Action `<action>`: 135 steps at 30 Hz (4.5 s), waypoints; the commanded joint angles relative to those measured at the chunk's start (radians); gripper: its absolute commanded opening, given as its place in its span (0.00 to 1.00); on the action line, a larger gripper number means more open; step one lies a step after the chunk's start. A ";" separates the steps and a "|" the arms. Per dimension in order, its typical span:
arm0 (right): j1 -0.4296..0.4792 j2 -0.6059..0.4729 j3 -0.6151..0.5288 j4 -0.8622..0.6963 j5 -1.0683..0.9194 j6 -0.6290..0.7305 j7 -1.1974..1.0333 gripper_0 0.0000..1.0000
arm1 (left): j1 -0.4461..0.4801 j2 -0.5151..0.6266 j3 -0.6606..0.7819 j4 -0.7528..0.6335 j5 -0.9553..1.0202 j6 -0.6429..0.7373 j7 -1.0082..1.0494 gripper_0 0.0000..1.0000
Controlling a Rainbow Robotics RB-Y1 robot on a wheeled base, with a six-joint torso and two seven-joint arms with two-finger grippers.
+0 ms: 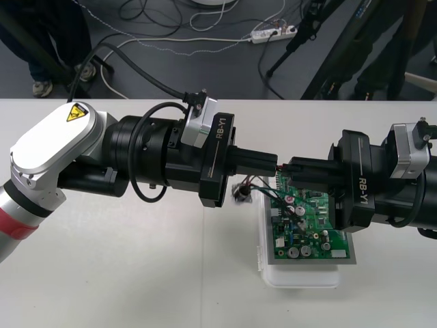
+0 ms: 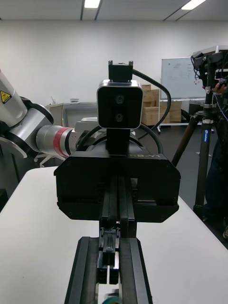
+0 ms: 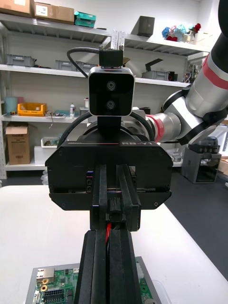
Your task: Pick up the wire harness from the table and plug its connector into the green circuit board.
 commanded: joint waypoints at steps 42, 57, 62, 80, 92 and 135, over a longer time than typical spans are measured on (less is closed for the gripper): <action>-0.005 0.010 0.004 -0.040 -0.055 -0.018 0.042 1.00 | -0.012 0.050 -0.001 -0.030 0.050 0.018 0.063 0.00; -0.005 -0.041 0.003 -0.040 -0.061 -0.020 0.036 1.00 | 0.049 0.196 0.037 -0.030 0.173 -0.024 0.011 0.00; -0.005 -0.056 -0.013 -0.012 -0.061 -0.055 0.034 1.00 | 0.089 0.227 0.077 -0.030 0.173 -0.057 0.008 0.00; -0.005 -0.076 -0.194 0.223 0.145 -0.458 0.000 1.00 | 0.160 0.191 0.143 0.145 0.168 -0.238 -0.126 0.00; -0.005 -0.076 -0.398 0.282 0.381 -0.630 -0.124 1.00 | 0.157 0.075 0.141 0.303 0.107 -0.336 -0.230 0.00; 0.053 -0.077 -0.344 -0.081 1.119 -0.630 -0.607 1.00 | 0.000 -0.211 -0.001 0.794 -0.042 -0.415 -0.557 0.00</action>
